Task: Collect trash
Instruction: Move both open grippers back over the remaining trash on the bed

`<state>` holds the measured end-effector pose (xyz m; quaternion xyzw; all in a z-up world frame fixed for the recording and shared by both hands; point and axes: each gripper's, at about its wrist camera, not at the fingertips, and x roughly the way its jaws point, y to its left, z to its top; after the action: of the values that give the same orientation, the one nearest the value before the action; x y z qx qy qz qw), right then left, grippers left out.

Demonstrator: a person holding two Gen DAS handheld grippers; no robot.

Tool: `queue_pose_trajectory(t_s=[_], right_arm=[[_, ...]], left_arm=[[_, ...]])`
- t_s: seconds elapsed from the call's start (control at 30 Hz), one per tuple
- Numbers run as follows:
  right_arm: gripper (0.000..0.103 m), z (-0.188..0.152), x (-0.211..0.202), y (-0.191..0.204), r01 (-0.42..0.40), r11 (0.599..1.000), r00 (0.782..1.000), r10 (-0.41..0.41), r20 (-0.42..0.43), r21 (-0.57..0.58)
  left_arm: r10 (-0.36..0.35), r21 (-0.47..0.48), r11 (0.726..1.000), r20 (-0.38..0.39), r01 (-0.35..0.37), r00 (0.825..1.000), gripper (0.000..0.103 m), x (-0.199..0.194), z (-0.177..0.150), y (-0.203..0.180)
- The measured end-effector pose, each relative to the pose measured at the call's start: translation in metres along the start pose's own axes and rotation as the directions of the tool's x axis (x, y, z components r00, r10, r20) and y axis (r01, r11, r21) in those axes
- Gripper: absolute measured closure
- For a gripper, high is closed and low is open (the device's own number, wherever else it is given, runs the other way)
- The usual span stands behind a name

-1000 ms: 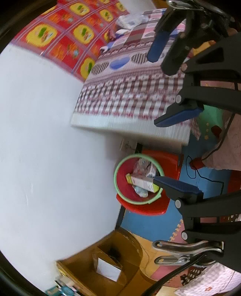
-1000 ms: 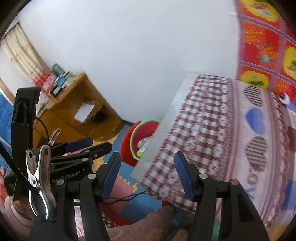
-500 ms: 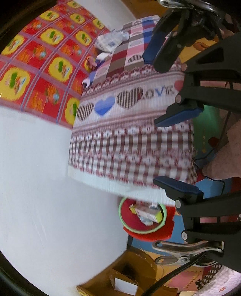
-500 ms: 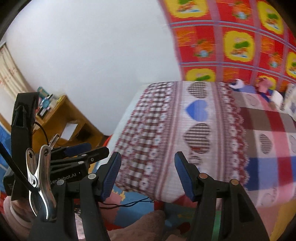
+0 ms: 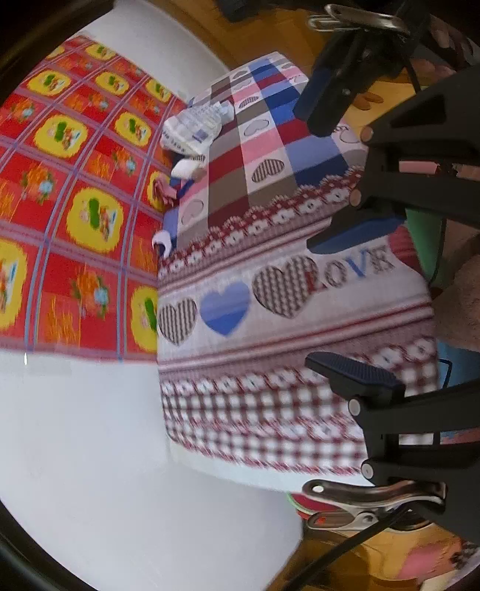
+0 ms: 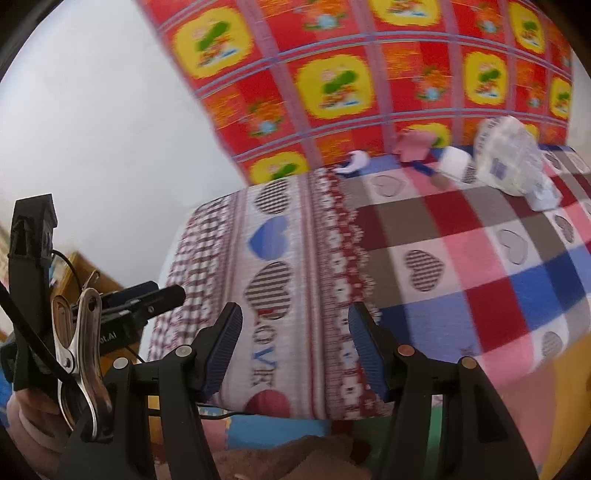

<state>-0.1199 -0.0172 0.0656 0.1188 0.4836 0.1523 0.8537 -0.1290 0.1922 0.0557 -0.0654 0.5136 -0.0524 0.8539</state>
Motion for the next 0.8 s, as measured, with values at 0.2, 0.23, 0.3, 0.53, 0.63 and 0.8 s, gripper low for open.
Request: queue_pose_trajectory(t_s=[0.2, 0.23, 0.3, 0.53, 0.63, 0.8], right_arm=[[0.041, 0.009, -0.003, -0.033, 0.046, 0.994, 0.998, -0.049, 0.03, 0.098], [0.041, 0.01, -0.005, -0.038, 0.052, 0.992, 0.998, -0.056, 0.032, 0.111], [0.041, 0.014, -0.007, -0.049, 0.075, 0.989, 0.996, -0.081, 0.04, 0.129], [0.041, 0.029, -0.01, -0.093, 0.11, 0.978, 0.992, -0.118, 0.036, 0.176], [0.041, 0.039, -0.009, -0.111, 0.103, 0.979, 0.994, -0.11, 0.028, 0.176], [0.041, 0.054, -0.009, -0.142, 0.08, 0.984, 0.996, -0.084, 0.021, 0.161]], left_arm=[[-0.052, 0.09, 0.995, -0.009, 0.052, 0.999, 0.045, 0.025, 0.032, -0.027], [-0.06, 0.108, 0.992, -0.014, 0.061, 0.998, 0.045, 0.028, 0.037, -0.033], [-0.068, 0.149, 0.986, -0.015, 0.069, 0.998, 0.045, 0.035, 0.047, -0.046], [-0.08, 0.229, 0.97, -0.026, 0.084, 0.996, 0.045, 0.061, 0.075, -0.09], [-0.069, 0.241, 0.968, -0.033, 0.075, 0.997, 0.045, 0.075, 0.084, -0.11], [-0.058, 0.254, 0.965, -0.038, 0.066, 0.998, 0.045, 0.094, 0.102, -0.146]])
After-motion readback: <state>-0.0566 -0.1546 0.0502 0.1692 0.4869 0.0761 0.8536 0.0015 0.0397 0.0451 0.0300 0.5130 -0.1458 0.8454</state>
